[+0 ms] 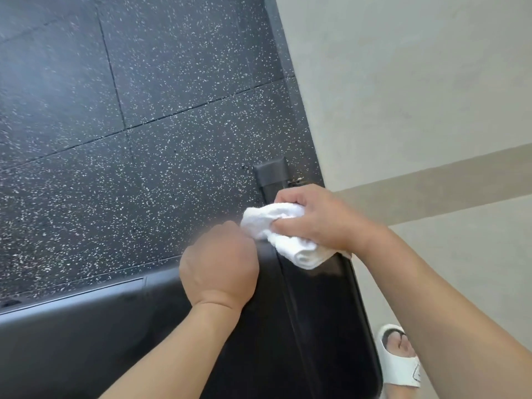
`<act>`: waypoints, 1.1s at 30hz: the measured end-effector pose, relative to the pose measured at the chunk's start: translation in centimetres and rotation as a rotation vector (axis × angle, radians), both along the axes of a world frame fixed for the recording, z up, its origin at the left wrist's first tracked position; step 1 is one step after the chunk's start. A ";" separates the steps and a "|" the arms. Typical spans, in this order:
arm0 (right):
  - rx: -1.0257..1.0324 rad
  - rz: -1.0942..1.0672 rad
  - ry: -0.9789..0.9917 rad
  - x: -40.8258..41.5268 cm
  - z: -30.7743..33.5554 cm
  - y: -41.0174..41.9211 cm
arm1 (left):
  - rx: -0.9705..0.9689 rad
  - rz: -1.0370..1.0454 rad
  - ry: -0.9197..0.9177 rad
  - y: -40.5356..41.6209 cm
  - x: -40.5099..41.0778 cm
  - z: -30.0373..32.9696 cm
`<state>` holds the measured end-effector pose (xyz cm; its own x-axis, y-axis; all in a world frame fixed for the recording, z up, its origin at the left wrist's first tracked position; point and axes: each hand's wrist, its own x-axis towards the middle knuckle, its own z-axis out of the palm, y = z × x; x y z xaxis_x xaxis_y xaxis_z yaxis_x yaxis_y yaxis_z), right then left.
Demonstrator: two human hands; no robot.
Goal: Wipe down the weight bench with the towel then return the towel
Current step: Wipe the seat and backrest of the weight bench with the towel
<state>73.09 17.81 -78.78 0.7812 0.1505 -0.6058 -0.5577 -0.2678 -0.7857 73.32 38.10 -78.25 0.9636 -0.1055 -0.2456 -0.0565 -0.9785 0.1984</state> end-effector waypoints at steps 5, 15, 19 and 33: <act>0.128 -0.721 -0.042 -9.0 1.5 -0.7 | -0.027 -0.012 0.015 -0.1 0.1 0.2; -0.016 -0.573 -0.116 -5.1 -0.4 0.0 | 0.014 0.004 0.052 -0.3 0.1 0.1; 0.085 -0.209 -0.053 -0.9 -1.8 -0.8 | 0.048 0.028 0.056 -0.4 0.0 0.0; -0.262 -0.880 -0.090 -18.7 1.2 4.4 | -0.009 0.009 0.036 -0.4 0.0 0.5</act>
